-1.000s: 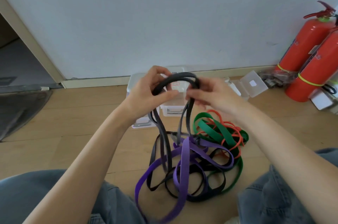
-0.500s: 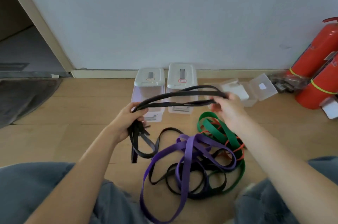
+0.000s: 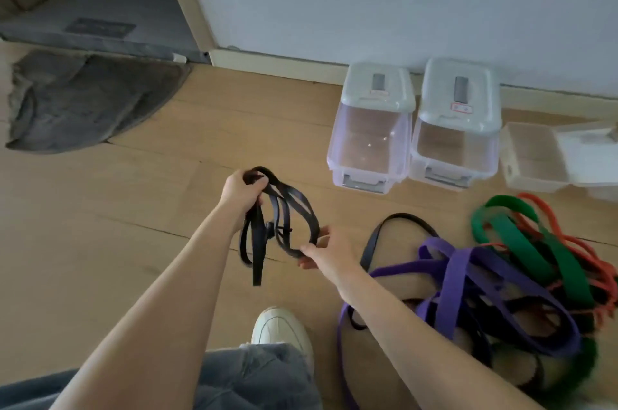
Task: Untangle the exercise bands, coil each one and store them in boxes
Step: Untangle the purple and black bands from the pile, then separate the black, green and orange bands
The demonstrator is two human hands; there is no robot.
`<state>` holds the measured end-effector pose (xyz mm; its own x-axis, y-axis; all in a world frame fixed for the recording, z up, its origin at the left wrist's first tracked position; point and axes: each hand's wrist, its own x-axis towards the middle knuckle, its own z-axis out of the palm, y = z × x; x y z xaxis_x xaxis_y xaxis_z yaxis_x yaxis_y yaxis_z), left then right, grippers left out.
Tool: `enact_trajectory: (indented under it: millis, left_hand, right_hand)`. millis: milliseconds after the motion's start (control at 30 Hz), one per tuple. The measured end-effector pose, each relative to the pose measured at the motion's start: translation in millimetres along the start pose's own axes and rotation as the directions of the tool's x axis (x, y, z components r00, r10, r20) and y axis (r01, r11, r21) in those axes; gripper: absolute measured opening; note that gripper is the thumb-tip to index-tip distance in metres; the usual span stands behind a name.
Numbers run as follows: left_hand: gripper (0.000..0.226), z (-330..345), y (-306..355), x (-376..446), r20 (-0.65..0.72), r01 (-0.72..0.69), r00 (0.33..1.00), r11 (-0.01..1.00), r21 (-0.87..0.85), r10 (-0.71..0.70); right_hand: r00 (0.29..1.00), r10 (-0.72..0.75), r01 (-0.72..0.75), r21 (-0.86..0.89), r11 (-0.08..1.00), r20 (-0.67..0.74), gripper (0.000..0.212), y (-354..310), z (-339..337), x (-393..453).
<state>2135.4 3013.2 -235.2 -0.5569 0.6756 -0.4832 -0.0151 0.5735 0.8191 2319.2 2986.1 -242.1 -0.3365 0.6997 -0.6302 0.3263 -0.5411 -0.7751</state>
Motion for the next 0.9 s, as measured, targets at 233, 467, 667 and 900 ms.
enact_trajectory:
  millis: [233,467,667,900]
  left_hand:
    - [0.065,1.7,-35.6,57.9,0.079,-0.024,0.996,0.772,0.635,-0.033]
    - [0.039,9.7,-75.9,39.4,0.065,-0.094,0.995,0.528,0.844,0.075]
    - [0.034,33.2,-72.3,12.2,0.171,-0.205,0.978,0.425,0.882,0.116]
    - [0.033,130.7,-78.1,-35.7,0.447,-0.393,0.894,0.537,0.747,0.034]
  right_hand:
    - [0.962,0.237,-0.179,-0.347,0.921,0.133,0.053,28.2,56.5,57.4]
    - [0.968,0.188,-0.105,-0.415,0.904,0.164,0.061,45.0,34.4,85.7]
    - [0.976,0.185,-0.111,-0.461,0.881,0.119,0.053,51.5,-2.3,71.8]
    - [0.929,0.075,-0.214,-0.359,0.908,-0.363,0.026,70.7,-115.5,9.0]
